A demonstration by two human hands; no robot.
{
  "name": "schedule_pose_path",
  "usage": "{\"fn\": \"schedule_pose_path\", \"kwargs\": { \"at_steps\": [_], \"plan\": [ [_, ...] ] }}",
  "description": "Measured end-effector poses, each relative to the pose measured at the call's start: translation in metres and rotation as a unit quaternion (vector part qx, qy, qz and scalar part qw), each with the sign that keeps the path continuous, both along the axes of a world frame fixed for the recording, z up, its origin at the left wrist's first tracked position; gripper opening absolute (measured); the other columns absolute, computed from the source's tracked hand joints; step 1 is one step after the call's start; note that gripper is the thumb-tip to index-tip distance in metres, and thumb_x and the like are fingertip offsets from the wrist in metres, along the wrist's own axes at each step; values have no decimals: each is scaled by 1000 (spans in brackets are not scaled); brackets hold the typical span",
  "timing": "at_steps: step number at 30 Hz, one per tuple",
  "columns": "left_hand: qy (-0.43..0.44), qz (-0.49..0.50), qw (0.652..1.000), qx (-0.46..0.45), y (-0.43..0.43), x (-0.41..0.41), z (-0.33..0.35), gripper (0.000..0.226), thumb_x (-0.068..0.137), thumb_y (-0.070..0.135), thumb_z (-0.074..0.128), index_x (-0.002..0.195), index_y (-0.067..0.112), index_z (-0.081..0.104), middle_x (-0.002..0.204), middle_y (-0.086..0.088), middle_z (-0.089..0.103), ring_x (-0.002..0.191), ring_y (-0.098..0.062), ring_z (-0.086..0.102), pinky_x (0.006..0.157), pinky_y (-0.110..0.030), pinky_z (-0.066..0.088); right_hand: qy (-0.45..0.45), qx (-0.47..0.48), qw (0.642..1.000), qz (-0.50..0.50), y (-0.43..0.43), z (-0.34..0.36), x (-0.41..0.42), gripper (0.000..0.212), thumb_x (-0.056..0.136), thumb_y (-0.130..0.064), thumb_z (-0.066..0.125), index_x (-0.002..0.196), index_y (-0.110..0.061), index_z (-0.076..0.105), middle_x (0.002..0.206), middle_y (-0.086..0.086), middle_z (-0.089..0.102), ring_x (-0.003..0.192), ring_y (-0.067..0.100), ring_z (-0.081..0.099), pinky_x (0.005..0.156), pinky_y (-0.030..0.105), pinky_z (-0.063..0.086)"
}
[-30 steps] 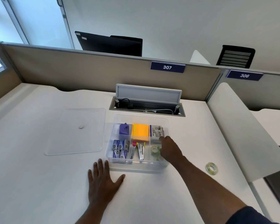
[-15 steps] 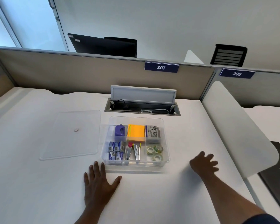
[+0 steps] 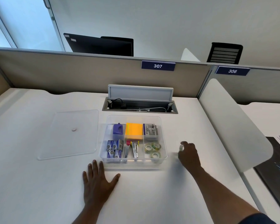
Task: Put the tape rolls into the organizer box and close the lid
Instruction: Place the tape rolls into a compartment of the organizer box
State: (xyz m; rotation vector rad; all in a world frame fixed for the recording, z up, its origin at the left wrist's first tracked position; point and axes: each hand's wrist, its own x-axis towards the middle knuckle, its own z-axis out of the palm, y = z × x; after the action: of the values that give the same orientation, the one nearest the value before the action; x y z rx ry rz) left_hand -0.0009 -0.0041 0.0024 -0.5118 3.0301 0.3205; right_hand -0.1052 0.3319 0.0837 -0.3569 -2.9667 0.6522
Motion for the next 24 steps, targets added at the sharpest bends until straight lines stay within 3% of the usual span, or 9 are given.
{"fn": "schedule_pose_path", "kwargs": {
  "at_steps": [4, 10, 19, 24],
  "plan": [
    [-1, 1, 1000, -2, 0, 0, 1, 110, 68, 87, 5, 150, 15, 15, 161, -12, 10, 148, -29, 7, 120, -49, 8, 47, -55, 989, 132, -23, 17, -12, 41, 82, -1, 59, 123, -4, 59, 118, 22, 59, 105, 37, 59, 96, 42, 47],
    [1, 1, 1000, 5, 0, 0, 0, 109, 69, 87, 8, 150, 14, 17, 160, -12, 13, 148, -29, 9, 120, -49, 9, 2, -19, 963, 268, -53, 22, -16, 46, 81, -2, 54, 126, -9, 56, 125, 15, 56, 117, 30, 54, 102, 37, 44],
    [8, 2, 1000, 13, -1, -1, -1, 111, 68, 88, 7, 150, 14, 18, 160, -12, 14, 148, -29, 9, 119, -50, 7, -122, 22, 938, 324, -68, 17, -14, 50, 81, -5, 54, 130, -14, 54, 135, 8, 52, 124, 25, 50, 107, 31, 40],
    [6, 2, 1000, 9, -1, -1, -1, 111, 67, 88, 6, 150, 15, 17, 161, -12, 12, 148, -29, 8, 120, -49, 6, -94, 3, 956, 278, -72, 17, -19, 42, 83, -10, 55, 125, -10, 58, 127, 12, 58, 119, 28, 53, 104, 34, 42]
  ]
}}
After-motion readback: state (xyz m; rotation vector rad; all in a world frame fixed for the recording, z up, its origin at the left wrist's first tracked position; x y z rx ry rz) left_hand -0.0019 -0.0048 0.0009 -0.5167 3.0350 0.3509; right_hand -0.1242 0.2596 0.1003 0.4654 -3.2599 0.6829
